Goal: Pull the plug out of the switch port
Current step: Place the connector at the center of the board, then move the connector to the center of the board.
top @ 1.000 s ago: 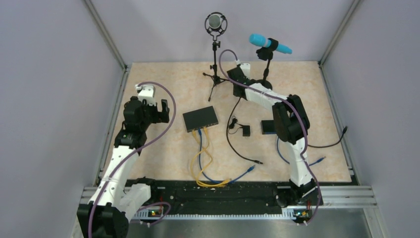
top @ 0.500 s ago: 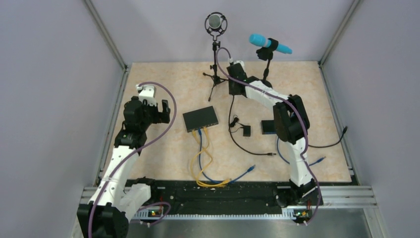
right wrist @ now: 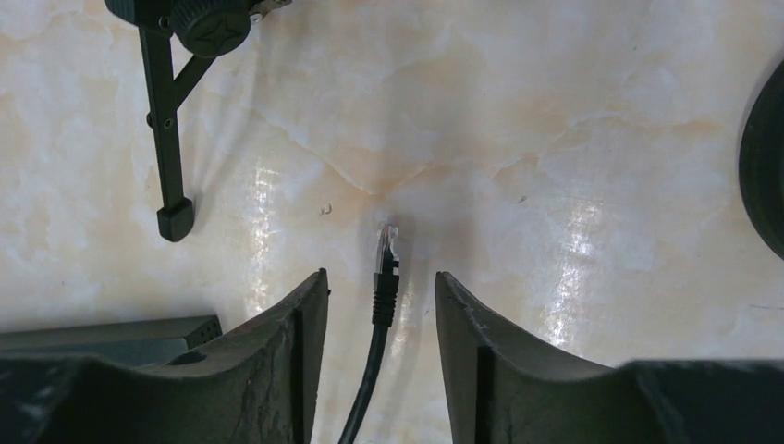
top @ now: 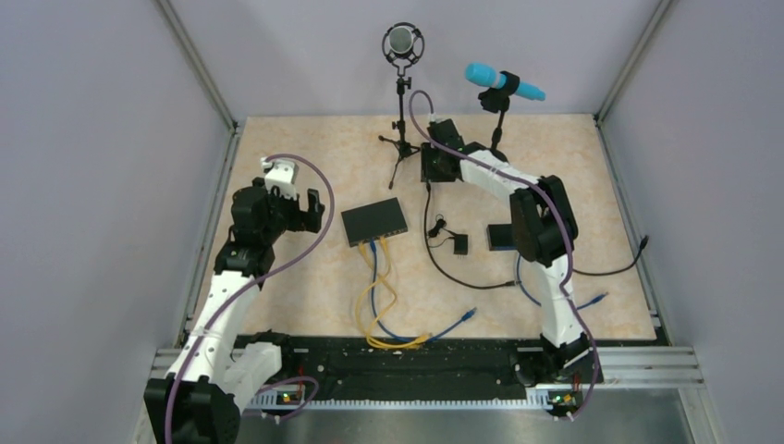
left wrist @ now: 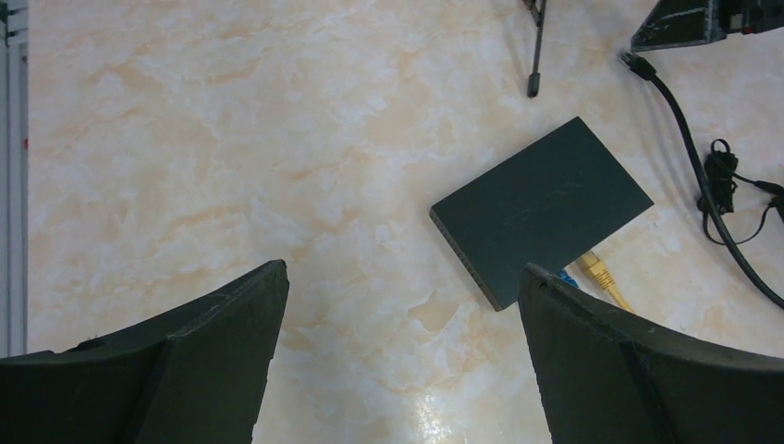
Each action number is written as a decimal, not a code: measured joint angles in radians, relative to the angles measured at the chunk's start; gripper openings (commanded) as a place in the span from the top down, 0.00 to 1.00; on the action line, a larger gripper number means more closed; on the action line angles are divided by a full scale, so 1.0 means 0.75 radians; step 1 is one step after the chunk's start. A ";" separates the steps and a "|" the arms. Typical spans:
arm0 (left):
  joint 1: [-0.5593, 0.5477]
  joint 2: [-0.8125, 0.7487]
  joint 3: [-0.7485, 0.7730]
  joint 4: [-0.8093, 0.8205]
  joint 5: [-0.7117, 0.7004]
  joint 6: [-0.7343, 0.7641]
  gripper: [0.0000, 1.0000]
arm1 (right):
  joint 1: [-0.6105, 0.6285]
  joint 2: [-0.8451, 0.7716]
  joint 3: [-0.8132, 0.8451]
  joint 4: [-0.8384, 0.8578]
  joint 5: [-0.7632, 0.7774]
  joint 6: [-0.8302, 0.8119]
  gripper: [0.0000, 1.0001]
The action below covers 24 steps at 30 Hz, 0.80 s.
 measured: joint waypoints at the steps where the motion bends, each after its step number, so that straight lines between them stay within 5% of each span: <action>1: 0.000 0.000 -0.002 0.005 0.022 0.008 0.01 | -0.003 -0.001 0.000 -0.001 -0.017 0.007 0.51; 7: 0.000 0.008 -0.010 0.032 0.078 0.019 0.01 | -0.010 -0.108 -0.108 -0.006 -0.091 0.022 0.51; 16: 0.000 0.019 -0.010 0.026 0.092 0.045 0.01 | 0.021 -0.774 -0.761 0.045 -0.327 -0.019 0.50; 24: 0.000 0.044 -0.010 0.025 0.099 0.045 0.01 | 0.194 -0.729 -0.962 0.055 -0.384 -0.048 0.54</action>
